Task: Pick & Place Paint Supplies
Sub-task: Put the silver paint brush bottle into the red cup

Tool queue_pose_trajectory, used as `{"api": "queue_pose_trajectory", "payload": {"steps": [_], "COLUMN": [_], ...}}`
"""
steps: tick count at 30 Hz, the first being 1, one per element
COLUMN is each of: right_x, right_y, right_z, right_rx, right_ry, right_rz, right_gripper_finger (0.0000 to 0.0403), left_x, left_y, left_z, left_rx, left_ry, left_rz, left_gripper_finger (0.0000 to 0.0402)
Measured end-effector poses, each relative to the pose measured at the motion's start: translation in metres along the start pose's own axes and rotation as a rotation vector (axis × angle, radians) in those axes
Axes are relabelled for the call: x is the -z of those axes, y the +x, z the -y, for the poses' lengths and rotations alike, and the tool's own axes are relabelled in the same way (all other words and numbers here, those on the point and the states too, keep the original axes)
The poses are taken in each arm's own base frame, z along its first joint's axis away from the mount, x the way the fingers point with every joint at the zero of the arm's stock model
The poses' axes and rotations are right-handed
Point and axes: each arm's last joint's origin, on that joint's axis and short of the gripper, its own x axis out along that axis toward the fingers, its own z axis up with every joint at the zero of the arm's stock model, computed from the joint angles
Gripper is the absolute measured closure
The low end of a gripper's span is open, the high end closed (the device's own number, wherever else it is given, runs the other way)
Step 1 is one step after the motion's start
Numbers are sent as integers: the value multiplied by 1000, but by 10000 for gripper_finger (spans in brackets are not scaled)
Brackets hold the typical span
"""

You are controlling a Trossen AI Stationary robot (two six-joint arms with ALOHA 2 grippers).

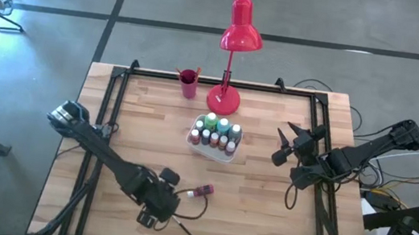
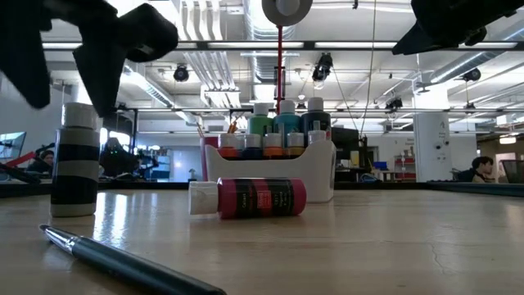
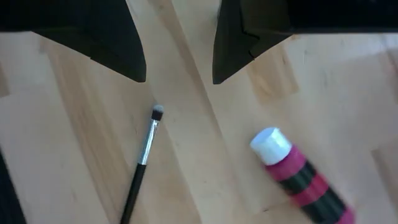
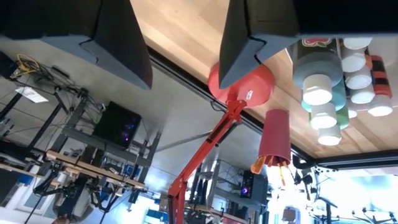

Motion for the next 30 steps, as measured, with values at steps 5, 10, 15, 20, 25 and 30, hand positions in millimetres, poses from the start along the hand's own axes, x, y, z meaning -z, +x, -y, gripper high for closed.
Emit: {"api": "queue_pose_trajectory", "payload": {"steps": [5,10,15,20,25,30], "right_x": [0,0,0,1,1,1], "right_y": [0,0,0,0,0,0], "right_z": [0,0,0,-1,-1,-1], "right_rx": [0,0,-8,-17,-21,-38], "right_ry": [-10,-9,-6,8,9,12], "right_rz": [0,0,-8,-17,-20,-36], "right_gripper_finger": [219,232,248,261,271,279], "left_x": [1,1,-5,-16,-13,-13], "left_y": [26,50,55,53,56,68], "left_z": [3,6,10,16,22,26], "left_rx": [-2,-7,3,52,51,42], "left_ry": [122,191,171,171,174,176], "left_rz": [-74,-139,-127,-11,-21,-28], "left_gripper_finger": [212,212,212,211,211,211]}}
